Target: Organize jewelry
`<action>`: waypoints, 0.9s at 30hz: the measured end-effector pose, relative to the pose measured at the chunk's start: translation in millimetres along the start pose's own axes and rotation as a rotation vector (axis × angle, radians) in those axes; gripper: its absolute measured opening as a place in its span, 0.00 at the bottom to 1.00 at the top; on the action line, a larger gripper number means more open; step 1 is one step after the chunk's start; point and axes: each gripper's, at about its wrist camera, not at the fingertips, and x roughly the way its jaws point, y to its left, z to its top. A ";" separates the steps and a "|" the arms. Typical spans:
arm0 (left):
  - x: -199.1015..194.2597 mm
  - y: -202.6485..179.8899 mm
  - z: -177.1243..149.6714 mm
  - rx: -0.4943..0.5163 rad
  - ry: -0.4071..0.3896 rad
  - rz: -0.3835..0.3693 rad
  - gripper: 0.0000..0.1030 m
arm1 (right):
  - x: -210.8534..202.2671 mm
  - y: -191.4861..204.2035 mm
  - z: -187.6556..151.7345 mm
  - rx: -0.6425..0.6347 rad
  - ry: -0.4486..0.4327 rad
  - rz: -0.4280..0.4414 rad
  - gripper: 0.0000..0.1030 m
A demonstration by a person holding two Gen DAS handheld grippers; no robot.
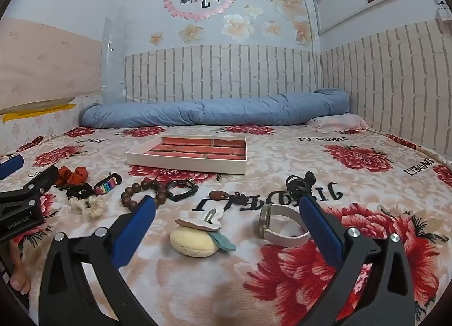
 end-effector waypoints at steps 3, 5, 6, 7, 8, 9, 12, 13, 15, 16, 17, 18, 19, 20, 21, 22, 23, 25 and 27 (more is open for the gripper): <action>0.2 0.3 0.0 0.001 -0.002 0.000 0.95 | -0.4 -0.1 0.1 -0.001 -0.002 0.001 0.97; 0.7 1.1 0.0 0.000 -0.001 0.000 0.95 | -0.6 -0.4 0.2 -0.001 -0.003 0.002 0.96; 0.9 1.6 0.1 -0.001 -0.001 0.000 0.95 | -0.6 -0.5 0.3 -0.001 -0.003 0.002 0.97; 1.1 2.0 0.1 -0.001 -0.001 0.000 0.95 | -0.5 -0.7 0.4 -0.001 -0.003 0.002 0.96; 1.5 2.4 0.1 0.000 0.000 0.000 0.95 | -0.4 -1.0 0.5 -0.001 -0.002 0.002 0.96; 0.1 0.3 -0.1 0.003 -0.002 0.001 0.95 | -1.4 -0.2 0.3 -0.003 -0.004 -0.001 0.97; -0.5 0.8 0.0 0.002 -0.003 0.001 0.95 | -1.2 0.1 0.3 -0.004 -0.005 -0.001 0.96; -0.5 0.5 0.0 0.002 -0.004 0.001 0.95 | -1.1 0.1 0.3 -0.004 -0.005 -0.001 0.96; -0.3 0.0 0.0 0.004 -0.003 0.001 0.95 | -1.0 -0.1 0.3 -0.004 -0.005 -0.001 0.96; -0.4 0.1 -0.1 0.005 -0.003 0.001 0.95 | -0.9 0.5 0.2 -0.005 -0.005 -0.001 0.96; -0.5 0.1 -0.1 0.005 -0.003 0.001 0.95 | -0.8 0.6 0.2 -0.005 -0.005 -0.001 0.96; -0.5 0.3 -0.2 0.004 -0.001 0.000 0.95 | -0.7 0.7 0.2 -0.005 -0.004 -0.001 0.96; 0.0 0.7 -0.2 0.003 0.000 0.000 0.95 | -0.8 0.8 0.2 -0.006 -0.005 -0.002 0.96; -0.3 0.7 0.0 0.002 0.000 0.001 0.95 | -0.7 0.9 0.2 -0.006 -0.005 -0.002 0.96; -0.7 1.0 0.0 0.000 0.000 0.001 0.95 | -0.9 0.8 0.2 -0.006 -0.006 -0.002 0.96; -1.4 1.1 0.0 0.000 -0.001 0.001 0.95 | -0.9 0.8 0.3 -0.006 -0.006 -0.002 0.96; -2.0 1.1 0.0 0.000 -0.001 0.002 0.95 | -0.9 0.9 0.3 -0.007 -0.005 -0.002 0.96; -3.7 0.9 -0.2 0.002 -0.003 0.003 0.95 | -1.1 0.9 0.4 -0.007 -0.005 -0.002 0.96; -5.7 0.7 -0.4 0.003 -0.004 0.004 0.95 | -1.2 0.9 0.4 -0.007 -0.006 -0.002 0.97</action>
